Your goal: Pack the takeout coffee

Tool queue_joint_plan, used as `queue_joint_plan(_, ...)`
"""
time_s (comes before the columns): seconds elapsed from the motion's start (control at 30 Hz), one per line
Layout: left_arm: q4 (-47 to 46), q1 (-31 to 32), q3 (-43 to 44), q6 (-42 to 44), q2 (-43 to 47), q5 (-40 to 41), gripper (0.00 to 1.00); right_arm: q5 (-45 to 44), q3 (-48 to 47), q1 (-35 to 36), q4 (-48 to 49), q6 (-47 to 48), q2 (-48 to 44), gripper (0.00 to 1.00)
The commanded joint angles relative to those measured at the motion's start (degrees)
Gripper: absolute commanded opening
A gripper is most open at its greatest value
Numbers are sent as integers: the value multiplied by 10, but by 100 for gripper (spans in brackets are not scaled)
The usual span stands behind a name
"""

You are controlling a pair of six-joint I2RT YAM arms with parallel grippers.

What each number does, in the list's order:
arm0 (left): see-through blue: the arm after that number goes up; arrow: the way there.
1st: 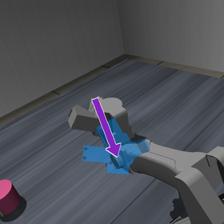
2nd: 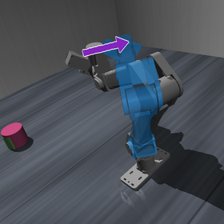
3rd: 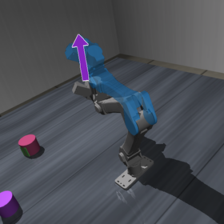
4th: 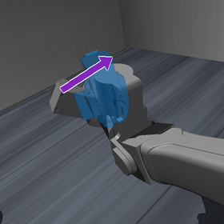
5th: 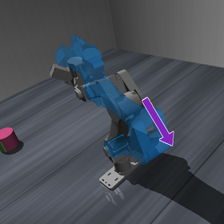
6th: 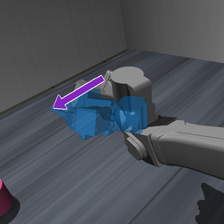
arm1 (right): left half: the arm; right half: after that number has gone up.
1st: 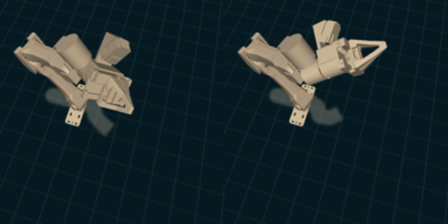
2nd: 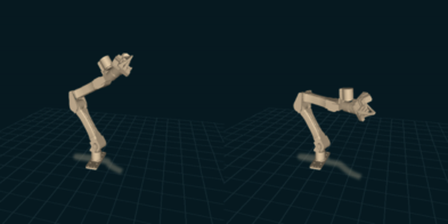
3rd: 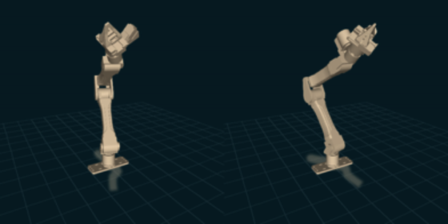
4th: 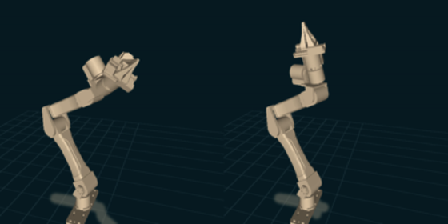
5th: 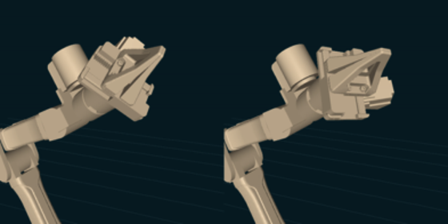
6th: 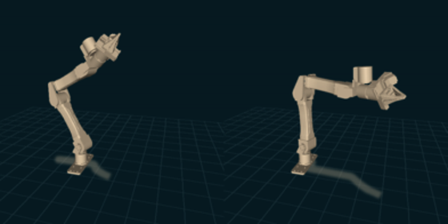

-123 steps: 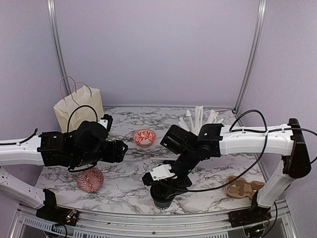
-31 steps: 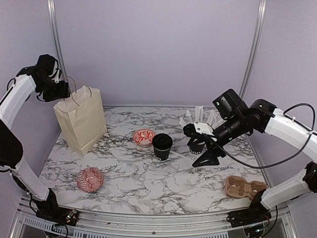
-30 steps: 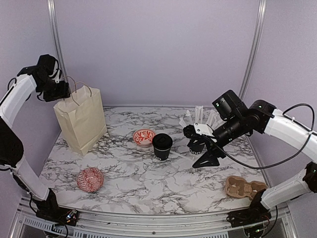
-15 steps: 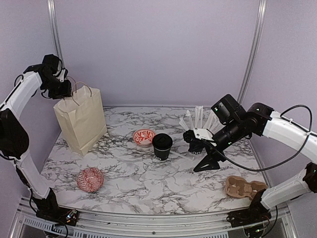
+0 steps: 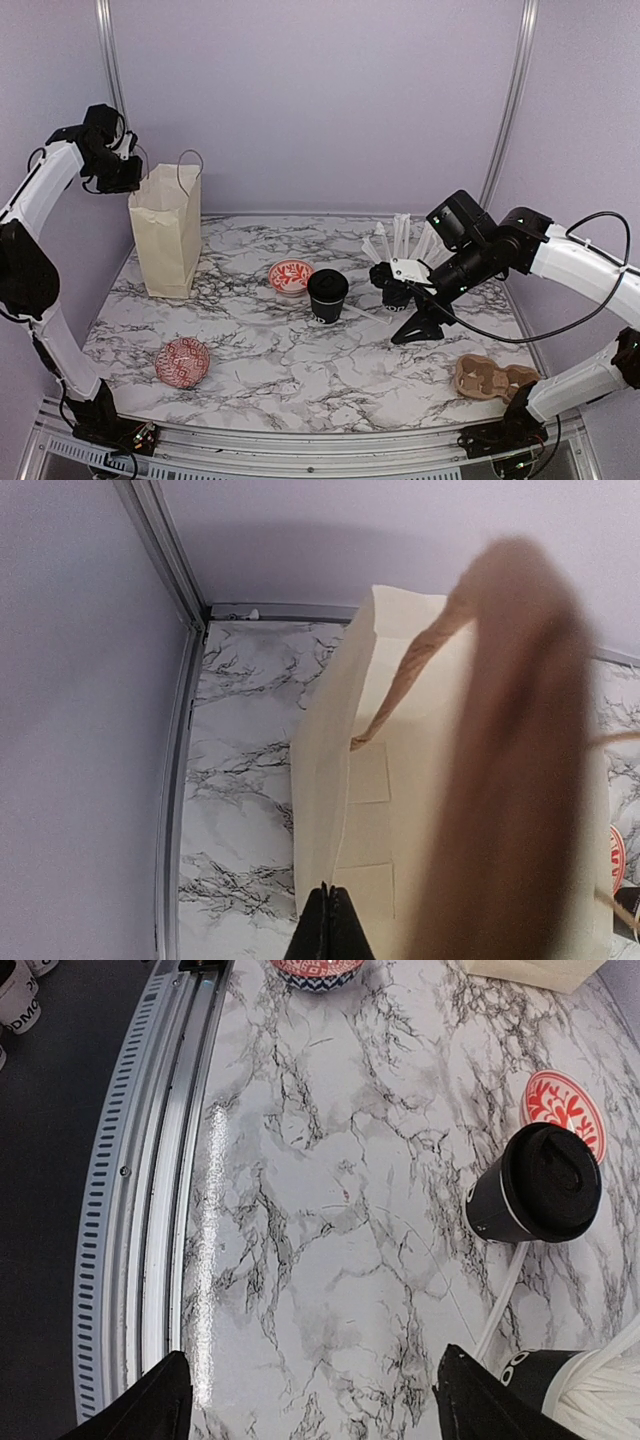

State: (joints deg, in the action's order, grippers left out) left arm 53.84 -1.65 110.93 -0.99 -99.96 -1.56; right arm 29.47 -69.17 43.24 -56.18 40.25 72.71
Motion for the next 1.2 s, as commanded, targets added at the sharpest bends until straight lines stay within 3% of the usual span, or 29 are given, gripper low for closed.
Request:
queue_joint_plan(0.0,2,28,38,3,47,-20,0,3,-24,-18,-13,-10,-9,81)
queue_joint_plan(0.23,-15,166,77,5,158,-40,0,27,-47,-128,-85,43,-21,80)
queue_joint_plan(0.57,-31,295,-62,-18,310,-262,0,-108,132,-263,-117,172,-79,72)
queue_joint_plan(0.73,-40,361,-141,7,345,-387,0,-180,192,-279,-122,184,-118,66)
queue_joint_plan(0.93,-64,443,-195,24,321,-417,0,-258,259,-280,-96,191,-128,65)
queue_joint_plan(1.0,-64,465,-207,37,302,-415,0,-269,283,-279,-74,193,-125,56)
queue_joint_plan(1.1,-65,486,-213,50,270,-415,0,-266,302,-280,-56,200,-111,33)
queue_joint_plan(1.17,-68,495,-218,54,255,-417,0,-250,308,-279,-52,210,-98,29)
